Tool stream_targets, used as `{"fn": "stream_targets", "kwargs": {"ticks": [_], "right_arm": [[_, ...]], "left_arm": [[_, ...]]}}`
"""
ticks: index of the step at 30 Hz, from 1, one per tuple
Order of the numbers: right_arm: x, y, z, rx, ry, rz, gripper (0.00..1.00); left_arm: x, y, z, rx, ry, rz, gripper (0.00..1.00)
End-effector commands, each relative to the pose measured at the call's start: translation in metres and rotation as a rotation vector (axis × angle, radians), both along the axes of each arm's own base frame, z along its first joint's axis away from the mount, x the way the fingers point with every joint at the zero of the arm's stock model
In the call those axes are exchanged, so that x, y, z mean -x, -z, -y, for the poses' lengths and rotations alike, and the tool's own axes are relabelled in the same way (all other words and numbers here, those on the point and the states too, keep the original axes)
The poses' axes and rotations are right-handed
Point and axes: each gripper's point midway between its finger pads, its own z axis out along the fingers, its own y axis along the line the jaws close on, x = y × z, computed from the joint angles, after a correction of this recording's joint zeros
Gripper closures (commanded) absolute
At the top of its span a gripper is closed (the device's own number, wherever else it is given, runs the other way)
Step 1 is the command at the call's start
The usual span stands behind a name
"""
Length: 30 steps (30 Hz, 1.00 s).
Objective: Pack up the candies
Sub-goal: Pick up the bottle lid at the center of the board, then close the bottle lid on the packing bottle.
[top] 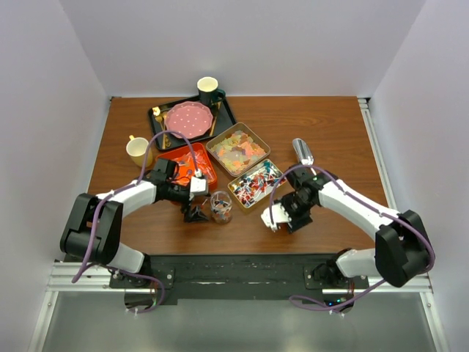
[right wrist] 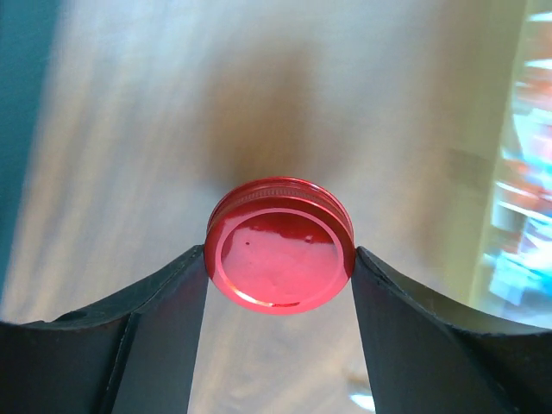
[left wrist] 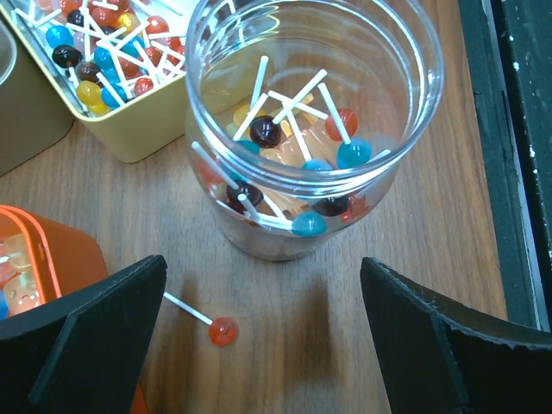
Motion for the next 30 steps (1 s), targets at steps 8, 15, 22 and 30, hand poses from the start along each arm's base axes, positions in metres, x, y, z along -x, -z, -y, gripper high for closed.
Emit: {"fn": "stream_targets", "kwargs": {"ticks": [8,15,22,30], "right_arm": [[-0.075,-0.113,-0.111,-0.243,0.21,-0.029,0.38],[-0.06,-0.131,-0.17,-0.247,0.109,-0.055,0.37],[-0.032,-0.12,-0.199,-0.16,0.005,-0.056,0.37],[-0.019,-0.104,-0.221,-0.07,-0.028,-0.048,0.36]], "left_arm": [[0.004,-0.006,-0.025,-0.028,-0.061,-0.011,0.0],[0.012,-0.008,-0.042,-0.03,-0.114,0.009,0.0],[0.018,-0.012,-0.041,-0.003,-0.12,0.023,0.0],[0.026,-0.021,-0.042,0.018,-0.126,0.095,0.0]]}}
